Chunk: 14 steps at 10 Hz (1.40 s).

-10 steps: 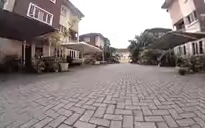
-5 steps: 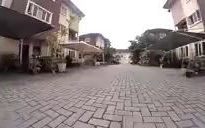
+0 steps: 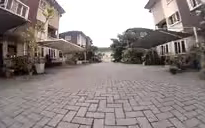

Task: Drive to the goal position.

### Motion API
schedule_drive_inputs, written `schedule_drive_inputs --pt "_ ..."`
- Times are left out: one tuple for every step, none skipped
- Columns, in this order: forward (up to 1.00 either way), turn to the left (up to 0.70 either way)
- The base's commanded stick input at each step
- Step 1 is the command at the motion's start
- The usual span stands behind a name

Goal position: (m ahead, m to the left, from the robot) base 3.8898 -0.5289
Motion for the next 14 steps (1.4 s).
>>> schedule_drive_inputs --pt "0.7 0.0" --pt "0.7 0.0" --pt "0.7 0.0" --pt "0.7 0.0" --pt "0.7 0.0" --pt "0.7 0.0" --pt "0.7 0.0" --pt "0.7 0.0" --pt "0.7 0.0" --pt "0.7 0.0" --pt "0.7 0.0" --pt "0.7 0.0" --pt "0.7 0.0" --pt "0.7 0.0"
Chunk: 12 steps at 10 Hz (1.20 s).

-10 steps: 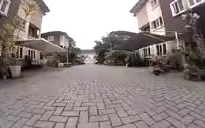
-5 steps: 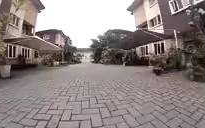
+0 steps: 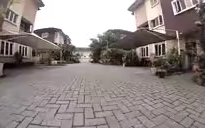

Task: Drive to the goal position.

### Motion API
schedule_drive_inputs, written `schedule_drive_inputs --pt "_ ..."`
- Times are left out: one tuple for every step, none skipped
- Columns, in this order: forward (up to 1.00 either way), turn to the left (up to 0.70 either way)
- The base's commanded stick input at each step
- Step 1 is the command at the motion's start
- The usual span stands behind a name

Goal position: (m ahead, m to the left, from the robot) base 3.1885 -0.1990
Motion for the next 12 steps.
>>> schedule_drive_inputs --pt "0.7 0.01" --pt "0.7 0.26" --pt "0.7 0.2" --pt "0.7 0.0" --pt "0.7 0.0" --pt "0.7 0.0" --pt "0.7 0.0" --pt "0.7 0.0" --pt "0.7 0.0" --pt "0.7 0.0" --pt "0.7 0.0" --pt "0.7 0.0"
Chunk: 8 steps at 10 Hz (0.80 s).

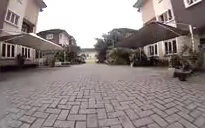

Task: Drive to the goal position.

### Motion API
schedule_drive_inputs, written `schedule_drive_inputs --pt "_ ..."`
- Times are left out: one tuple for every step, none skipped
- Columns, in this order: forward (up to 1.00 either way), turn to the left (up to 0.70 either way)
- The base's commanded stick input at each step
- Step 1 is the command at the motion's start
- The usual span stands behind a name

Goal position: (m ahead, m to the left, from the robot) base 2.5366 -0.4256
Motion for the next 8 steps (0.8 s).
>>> schedule_drive_inputs --pt "0.7 0.0" --pt "0.7 0.0" --pt "0.7 0.0" --pt "0.7 0.0" --pt "0.7 0.0" --pt "0.7 0.0" --pt "0.7 0.0" --pt "0.7 0.0"
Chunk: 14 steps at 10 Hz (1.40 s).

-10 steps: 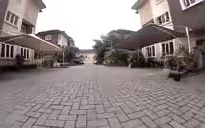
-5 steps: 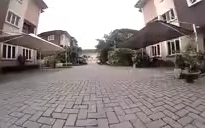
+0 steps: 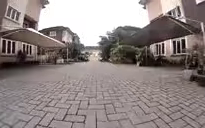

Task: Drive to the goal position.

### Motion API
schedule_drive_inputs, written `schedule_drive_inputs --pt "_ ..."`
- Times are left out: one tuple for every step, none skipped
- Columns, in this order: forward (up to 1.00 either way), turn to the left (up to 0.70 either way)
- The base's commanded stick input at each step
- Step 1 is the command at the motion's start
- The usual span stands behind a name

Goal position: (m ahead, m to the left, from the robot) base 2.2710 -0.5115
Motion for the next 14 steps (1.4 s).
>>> schedule_drive_inputs --pt "0.7 0.0" --pt "0.7 0.0" --pt "0.7 0.0" --pt "0.7 0.0" --pt "0.7 0.0" --pt "0.7 0.01" --pt "0.7 0.07" --pt "0.7 0.12" --pt "0.7 0.18" --pt "0.7 0.23" --pt "0.7 0.29" --pt "0.7 0.35" --pt "0.7 0.24" --pt "0.7 0.12"
